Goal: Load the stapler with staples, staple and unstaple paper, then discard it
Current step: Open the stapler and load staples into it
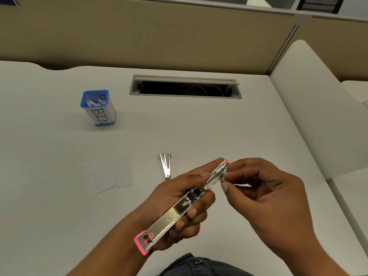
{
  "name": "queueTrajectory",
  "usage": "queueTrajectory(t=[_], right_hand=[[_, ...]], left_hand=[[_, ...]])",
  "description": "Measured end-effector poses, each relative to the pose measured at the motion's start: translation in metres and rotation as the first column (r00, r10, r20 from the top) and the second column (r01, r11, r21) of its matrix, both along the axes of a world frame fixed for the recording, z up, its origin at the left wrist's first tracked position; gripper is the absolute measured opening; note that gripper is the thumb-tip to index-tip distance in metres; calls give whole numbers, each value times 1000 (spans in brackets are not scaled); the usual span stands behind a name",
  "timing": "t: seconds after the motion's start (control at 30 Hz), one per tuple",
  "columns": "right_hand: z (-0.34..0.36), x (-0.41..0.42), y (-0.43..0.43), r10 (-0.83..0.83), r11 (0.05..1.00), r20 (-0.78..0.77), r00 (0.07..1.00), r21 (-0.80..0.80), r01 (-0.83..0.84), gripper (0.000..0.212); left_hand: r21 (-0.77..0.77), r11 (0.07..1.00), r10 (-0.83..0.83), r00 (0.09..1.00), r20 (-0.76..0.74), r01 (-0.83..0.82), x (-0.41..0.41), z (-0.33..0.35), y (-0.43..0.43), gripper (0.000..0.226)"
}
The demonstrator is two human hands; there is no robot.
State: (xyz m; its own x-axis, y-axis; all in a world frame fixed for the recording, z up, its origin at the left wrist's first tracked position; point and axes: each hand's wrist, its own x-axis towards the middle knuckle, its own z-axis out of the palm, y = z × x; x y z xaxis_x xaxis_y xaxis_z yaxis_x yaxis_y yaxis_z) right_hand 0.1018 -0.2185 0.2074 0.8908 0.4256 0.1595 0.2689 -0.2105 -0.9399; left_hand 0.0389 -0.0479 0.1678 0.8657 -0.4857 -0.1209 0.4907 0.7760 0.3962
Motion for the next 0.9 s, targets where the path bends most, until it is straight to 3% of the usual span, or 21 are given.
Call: queueTrajectory(t=[0.13,0.4,0.67,0.9], right_hand=[[2,-1,1,-8,1000,19,1000,-19,8,24],[5,-7,3,-43,984,229,972,-157,80,13],[1,-10,3,-25,983,211,977,-173,63,10],[5,-10,0,56,941,299,953,-335,49,12]], left_hand=[[15,1000,6,1000,-1,-6,-2,1,0,43],[37,999,20,1000,24,-21,-3,4,-4,43],[148,986,70,997,19,-72,-7,6,-5,42],[174,981,88,996,-6,-85,-8,8,-9,41]])
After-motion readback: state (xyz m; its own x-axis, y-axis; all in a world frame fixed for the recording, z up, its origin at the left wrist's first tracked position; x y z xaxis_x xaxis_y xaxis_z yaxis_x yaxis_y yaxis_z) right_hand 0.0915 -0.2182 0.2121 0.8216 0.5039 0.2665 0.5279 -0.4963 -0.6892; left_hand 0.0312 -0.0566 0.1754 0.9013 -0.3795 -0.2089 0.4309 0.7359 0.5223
